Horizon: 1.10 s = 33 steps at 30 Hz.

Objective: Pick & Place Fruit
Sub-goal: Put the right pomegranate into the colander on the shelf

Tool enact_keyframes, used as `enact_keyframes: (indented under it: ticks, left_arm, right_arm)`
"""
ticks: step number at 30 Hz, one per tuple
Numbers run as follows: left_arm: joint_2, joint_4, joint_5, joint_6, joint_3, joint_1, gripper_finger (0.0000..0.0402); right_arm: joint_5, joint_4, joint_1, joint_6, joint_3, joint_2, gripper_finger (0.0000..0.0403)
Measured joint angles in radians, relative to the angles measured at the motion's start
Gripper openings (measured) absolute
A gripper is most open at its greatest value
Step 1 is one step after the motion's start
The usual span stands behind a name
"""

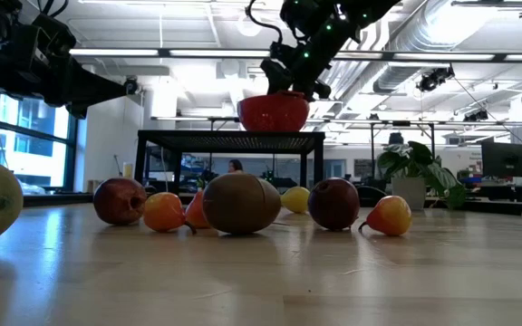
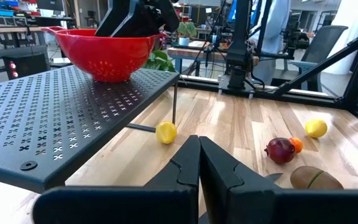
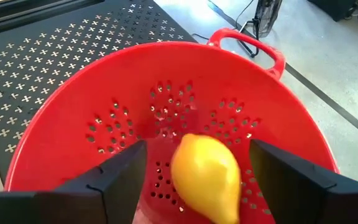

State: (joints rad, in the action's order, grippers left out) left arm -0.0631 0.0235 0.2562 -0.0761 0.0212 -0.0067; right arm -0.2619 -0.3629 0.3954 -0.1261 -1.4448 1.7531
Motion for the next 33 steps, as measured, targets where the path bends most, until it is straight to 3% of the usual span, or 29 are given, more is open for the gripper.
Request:
enact_keyframes:
  ticks: [16, 26, 33]
  left_arm:
    - [0.000, 0.000, 0.000, 0.000, 0.000, 0.000, 0.0000]
    - [0.000, 0.000, 0.000, 0.000, 0.000, 0.000, 0.0000]
    - [0.000, 0.000, 0.000, 0.000, 0.000, 0.000, 0.0000]
  right_arm:
    - [0.002, 0.048, -0.054, 0.052, -0.001, -0.207, 0.0239]
    - [0.114, -0.228, -0.101, -0.017, -0.001, -0.325, 0.0156]
    - [0.130, -0.448, -0.159, -0.092, -0.001, -0.345, 0.0106]
